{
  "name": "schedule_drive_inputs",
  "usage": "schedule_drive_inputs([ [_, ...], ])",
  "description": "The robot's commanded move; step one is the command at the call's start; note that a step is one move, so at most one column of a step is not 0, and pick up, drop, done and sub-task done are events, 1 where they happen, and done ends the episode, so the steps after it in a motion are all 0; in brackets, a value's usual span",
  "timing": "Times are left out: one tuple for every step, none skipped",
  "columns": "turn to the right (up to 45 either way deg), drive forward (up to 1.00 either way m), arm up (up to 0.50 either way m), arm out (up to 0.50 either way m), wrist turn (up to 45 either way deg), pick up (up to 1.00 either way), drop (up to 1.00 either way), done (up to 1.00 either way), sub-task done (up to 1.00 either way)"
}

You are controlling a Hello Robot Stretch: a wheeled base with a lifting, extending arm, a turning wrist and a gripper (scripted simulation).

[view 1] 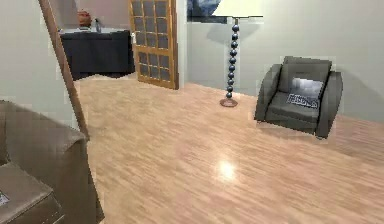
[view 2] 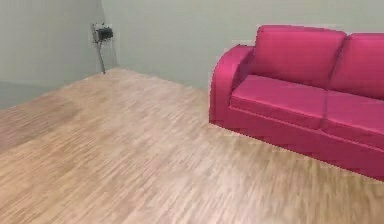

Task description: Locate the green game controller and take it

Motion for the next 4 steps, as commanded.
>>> schedule_drive_inputs([
  [0.0,0.9,0.0,0.0,0.0,0.0,0.0,0.0,0.0],
  [-24.0,0.0,0.0,0.0,0.0,0.0,0.0,0.0,0.0],
  [0.0,1.0,0.0,0.0,0.0,0.0,0.0,0.0,0.0],
  [-3.0,0.0,0.0,0.0,0.0,0.0,0.0,0.0,0.0],
])
